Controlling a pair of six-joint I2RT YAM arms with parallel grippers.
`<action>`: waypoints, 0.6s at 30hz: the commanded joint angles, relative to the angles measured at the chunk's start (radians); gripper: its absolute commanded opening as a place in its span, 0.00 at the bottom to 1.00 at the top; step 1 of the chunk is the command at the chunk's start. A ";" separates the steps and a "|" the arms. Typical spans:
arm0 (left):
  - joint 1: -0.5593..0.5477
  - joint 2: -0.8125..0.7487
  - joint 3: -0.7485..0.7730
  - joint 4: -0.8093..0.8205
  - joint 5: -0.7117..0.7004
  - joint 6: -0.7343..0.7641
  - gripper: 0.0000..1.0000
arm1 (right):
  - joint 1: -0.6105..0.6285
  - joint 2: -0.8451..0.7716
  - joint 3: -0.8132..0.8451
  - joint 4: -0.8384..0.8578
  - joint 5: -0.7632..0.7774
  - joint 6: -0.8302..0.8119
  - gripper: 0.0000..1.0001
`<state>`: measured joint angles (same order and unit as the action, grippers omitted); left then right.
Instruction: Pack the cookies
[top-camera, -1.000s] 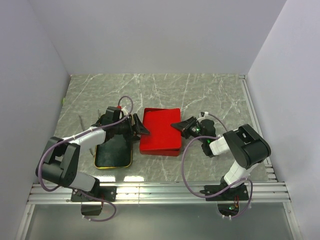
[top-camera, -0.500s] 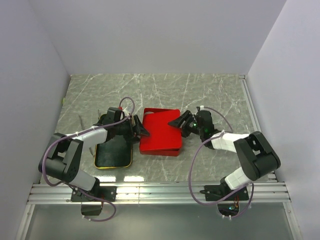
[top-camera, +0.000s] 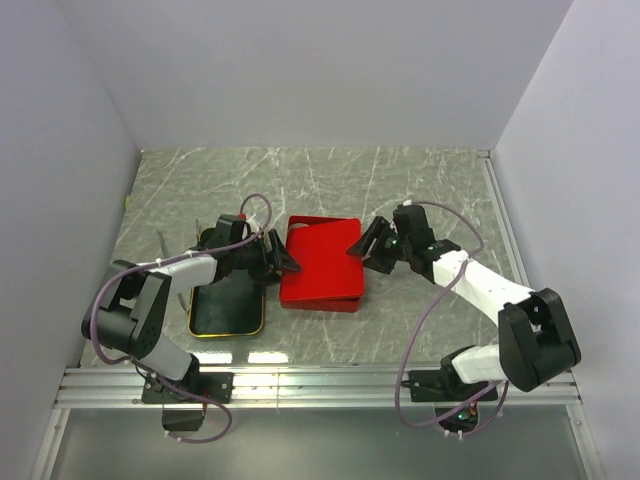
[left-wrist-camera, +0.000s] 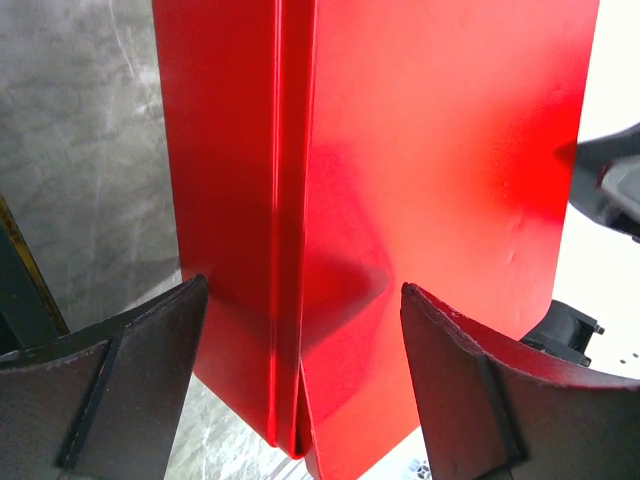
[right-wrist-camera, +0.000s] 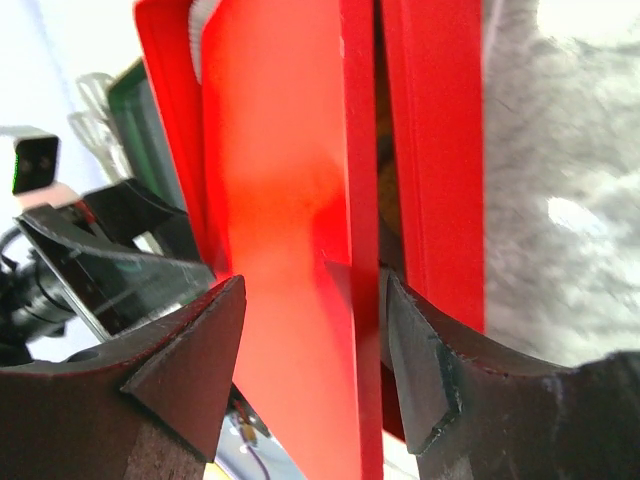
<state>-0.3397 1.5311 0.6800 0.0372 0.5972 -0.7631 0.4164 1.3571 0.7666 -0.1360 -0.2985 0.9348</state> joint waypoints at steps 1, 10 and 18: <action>0.001 0.012 0.044 0.064 0.010 0.012 0.83 | 0.005 -0.053 0.034 -0.151 0.032 -0.047 0.65; 0.001 0.024 0.056 0.079 0.006 -0.001 0.82 | 0.027 -0.121 -0.001 -0.229 0.025 -0.039 0.58; 0.001 0.017 0.044 0.099 -0.002 -0.019 0.83 | 0.033 -0.139 -0.030 -0.220 -0.017 -0.045 0.31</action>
<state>-0.3397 1.5551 0.6960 0.0647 0.5896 -0.7731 0.4393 1.2346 0.7525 -0.3466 -0.3019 0.8986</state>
